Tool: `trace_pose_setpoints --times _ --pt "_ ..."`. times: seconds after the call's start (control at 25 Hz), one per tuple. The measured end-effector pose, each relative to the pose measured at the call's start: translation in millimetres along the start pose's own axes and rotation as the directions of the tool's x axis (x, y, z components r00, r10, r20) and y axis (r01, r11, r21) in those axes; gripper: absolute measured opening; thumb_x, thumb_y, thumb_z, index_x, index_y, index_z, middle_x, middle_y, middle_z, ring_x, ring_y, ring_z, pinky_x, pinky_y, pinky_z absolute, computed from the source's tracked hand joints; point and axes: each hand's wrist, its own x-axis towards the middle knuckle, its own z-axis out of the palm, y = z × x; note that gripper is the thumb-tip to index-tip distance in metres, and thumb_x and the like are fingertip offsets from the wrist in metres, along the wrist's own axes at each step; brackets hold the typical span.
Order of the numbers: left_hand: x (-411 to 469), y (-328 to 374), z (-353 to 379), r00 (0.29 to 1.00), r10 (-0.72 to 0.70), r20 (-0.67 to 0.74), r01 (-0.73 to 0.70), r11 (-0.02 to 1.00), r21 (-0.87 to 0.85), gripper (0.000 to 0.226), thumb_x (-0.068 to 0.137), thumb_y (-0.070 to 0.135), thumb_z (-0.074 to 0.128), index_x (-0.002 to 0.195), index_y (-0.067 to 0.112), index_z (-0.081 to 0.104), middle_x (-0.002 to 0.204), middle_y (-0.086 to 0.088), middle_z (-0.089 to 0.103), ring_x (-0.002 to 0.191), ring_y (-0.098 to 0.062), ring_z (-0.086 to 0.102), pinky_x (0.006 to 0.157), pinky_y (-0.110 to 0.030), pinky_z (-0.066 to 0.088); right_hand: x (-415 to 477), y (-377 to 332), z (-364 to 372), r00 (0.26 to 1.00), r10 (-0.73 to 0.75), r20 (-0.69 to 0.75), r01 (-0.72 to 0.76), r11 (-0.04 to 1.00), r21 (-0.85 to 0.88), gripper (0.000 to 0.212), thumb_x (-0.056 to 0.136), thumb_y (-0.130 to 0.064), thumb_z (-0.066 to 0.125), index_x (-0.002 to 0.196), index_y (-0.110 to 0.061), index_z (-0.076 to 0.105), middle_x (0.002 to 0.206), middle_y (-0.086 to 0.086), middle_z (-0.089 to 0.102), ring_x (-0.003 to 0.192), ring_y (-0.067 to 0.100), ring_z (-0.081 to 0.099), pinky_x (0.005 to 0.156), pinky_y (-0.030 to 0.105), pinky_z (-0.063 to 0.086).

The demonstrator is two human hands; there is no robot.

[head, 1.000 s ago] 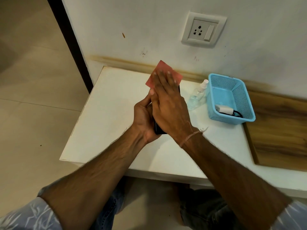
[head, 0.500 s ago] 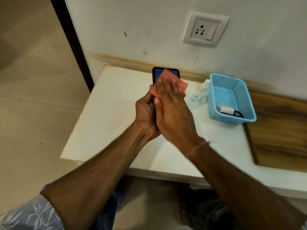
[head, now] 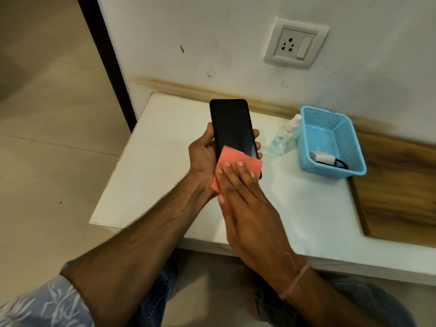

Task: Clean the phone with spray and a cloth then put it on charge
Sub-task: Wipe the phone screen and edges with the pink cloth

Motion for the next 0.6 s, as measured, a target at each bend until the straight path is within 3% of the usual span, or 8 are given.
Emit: trace_pose_setpoints --times 0.08,0.16,0.28,0.36,0.48,0.6 --pt "1 -3 1 1.000 0.008 -0.029 -0.008 1.000 -0.010 0.079 0.099 0.062 0.031 0.151 0.003 0.040 0.123 -0.020 0.059 0.100 -0.034 0.058 0.097 -0.046 0.043 -3 8 -6 1.000 -0.024 0.018 0.025 0.998 -0.055 0.052 0.103 -0.037 0.020 0.144 -0.008 0.034 0.150 0.010 0.037 0.142 0.026 0.029 0.116 0.045 0.028" --pt "3 -3 -1 0.998 0.011 -0.063 -0.011 1.000 0.003 0.076 0.098 0.062 0.036 0.147 0.004 0.047 0.124 -0.020 0.061 0.103 -0.034 0.061 0.099 -0.045 0.045 14 20 -14 0.997 0.072 -0.005 -0.072 0.997 -0.020 0.052 0.102 -0.036 0.028 0.145 -0.009 0.037 0.151 0.009 0.037 0.143 0.020 0.025 0.113 0.044 0.034" --pt "4 -5 -6 0.989 0.036 -0.143 -0.022 0.994 0.103 0.060 0.098 0.059 0.043 0.118 0.011 0.073 0.108 -0.011 0.073 0.093 -0.029 0.072 0.085 -0.038 0.059 66 41 -21 0.967 0.254 0.025 -0.256 0.964 0.072 0.054 0.104 -0.035 0.027 0.152 -0.012 0.019 0.159 0.006 0.018 0.147 0.017 0.009 0.118 0.039 0.025" --pt "4 -9 -6 0.983 0.039 -0.178 -0.013 0.989 0.147 0.055 0.098 0.058 0.044 0.102 0.016 0.079 0.104 -0.010 0.075 0.093 -0.029 0.073 0.090 -0.043 0.057 100 52 -25 0.957 0.287 0.044 -0.290 0.950 0.114 0.054 0.105 -0.033 0.027 0.153 -0.013 0.013 0.161 0.005 0.011 0.148 0.017 0.006 0.118 0.036 0.023" --pt "3 -9 -7 0.983 0.046 -0.177 -0.021 0.990 0.143 0.056 0.098 0.058 0.044 0.112 0.014 0.076 0.119 -0.014 0.071 0.107 -0.032 0.069 0.101 -0.044 0.050 106 45 -19 0.966 0.258 0.012 -0.256 0.950 0.176 0.052 0.105 -0.031 0.029 0.153 -0.016 0.015 0.161 0.002 0.012 0.148 0.016 0.008 0.112 0.037 0.031" --pt "0 -4 -5 0.996 0.020 -0.090 -0.009 0.993 0.116 0.072 0.100 0.057 0.035 0.142 0.002 0.054 0.135 -0.022 0.058 0.113 -0.037 0.060 0.107 -0.045 0.043 57 19 -8 0.990 0.137 0.034 -0.141 0.963 0.231 0.051 0.104 -0.030 0.034 0.152 -0.019 0.020 0.160 0.002 0.016 0.147 0.016 0.014 0.110 0.040 0.038"
